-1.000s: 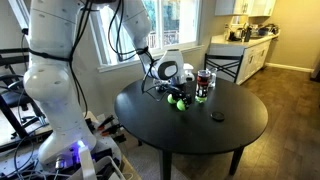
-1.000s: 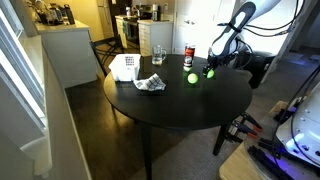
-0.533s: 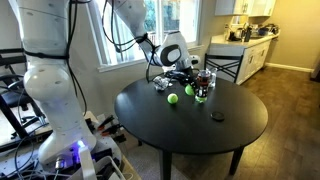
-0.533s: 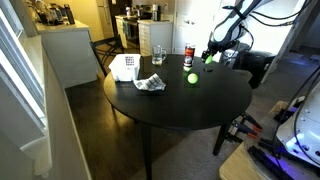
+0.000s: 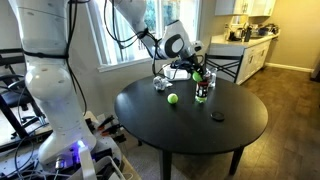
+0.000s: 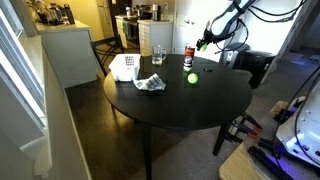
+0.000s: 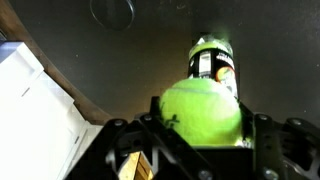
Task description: Lift the tennis ball to the right from the table and put it in the tennis container
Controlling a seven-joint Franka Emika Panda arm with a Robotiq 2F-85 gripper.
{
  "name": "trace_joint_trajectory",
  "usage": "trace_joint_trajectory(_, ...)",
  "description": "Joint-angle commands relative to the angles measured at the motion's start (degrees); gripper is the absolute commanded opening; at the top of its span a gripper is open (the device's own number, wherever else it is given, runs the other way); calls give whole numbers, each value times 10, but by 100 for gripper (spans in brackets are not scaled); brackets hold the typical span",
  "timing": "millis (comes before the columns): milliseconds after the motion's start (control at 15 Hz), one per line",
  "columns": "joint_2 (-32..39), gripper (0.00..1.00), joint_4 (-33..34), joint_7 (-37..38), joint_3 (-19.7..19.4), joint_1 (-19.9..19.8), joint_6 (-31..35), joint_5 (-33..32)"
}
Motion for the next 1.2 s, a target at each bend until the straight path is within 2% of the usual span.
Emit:
trace_joint_trajectory(0,-7,42,9,38,-23,30,25,-29)
trace_joint_trajectory(667,22,42,44,106,-111,110,69,-83)
trace_joint_trajectory(1133,78,42,81,113,-155,156,100,-74)
